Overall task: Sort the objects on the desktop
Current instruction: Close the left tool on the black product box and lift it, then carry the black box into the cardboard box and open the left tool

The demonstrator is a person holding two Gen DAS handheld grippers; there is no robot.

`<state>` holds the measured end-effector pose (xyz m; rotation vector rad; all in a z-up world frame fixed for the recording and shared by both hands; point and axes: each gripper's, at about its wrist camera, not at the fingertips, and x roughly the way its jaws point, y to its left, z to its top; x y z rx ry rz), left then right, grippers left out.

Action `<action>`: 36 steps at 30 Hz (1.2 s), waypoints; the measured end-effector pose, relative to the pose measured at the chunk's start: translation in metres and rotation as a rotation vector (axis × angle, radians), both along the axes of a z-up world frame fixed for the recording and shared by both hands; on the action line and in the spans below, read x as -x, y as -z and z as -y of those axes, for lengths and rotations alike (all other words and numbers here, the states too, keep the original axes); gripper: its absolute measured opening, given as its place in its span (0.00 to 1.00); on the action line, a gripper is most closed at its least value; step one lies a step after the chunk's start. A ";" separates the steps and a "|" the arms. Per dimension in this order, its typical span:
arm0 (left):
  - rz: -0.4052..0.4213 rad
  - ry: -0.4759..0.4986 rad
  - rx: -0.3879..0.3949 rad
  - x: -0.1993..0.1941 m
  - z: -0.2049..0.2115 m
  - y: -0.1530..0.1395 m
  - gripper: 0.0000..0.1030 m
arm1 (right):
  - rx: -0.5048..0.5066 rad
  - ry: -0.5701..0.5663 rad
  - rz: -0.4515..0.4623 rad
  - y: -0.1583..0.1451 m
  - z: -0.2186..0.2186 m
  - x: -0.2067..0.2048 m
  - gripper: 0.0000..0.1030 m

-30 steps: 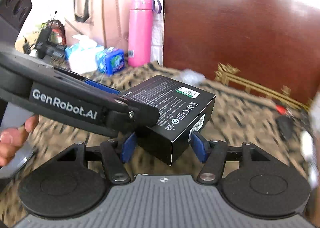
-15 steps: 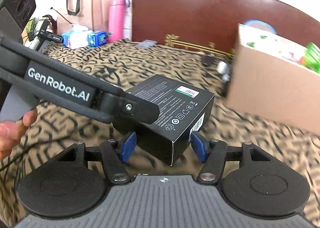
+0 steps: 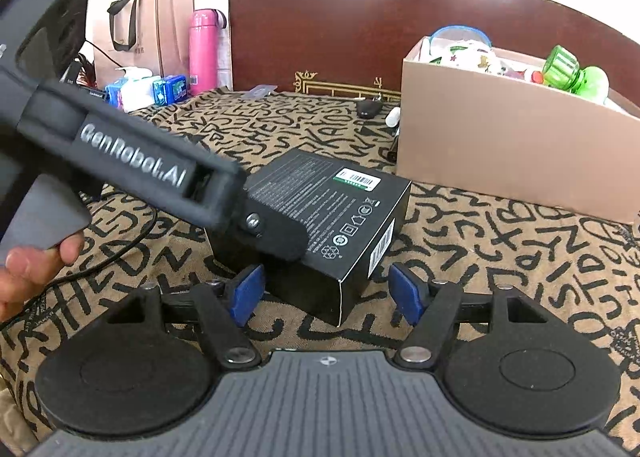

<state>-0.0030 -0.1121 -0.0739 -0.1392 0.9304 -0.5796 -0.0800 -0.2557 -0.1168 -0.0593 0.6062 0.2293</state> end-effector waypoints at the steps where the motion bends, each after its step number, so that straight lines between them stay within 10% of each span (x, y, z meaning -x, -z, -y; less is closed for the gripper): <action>1: -0.003 0.002 0.003 -0.002 0.001 0.001 0.97 | -0.002 -0.004 -0.005 0.000 0.001 -0.001 0.71; 18: 0.035 0.029 -0.036 -0.011 0.014 -0.005 0.82 | -0.065 -0.009 -0.021 0.003 0.003 -0.015 0.71; 36: 0.393 0.119 0.102 -0.046 0.091 -0.147 0.81 | 0.171 0.054 0.356 -0.125 0.071 -0.037 0.70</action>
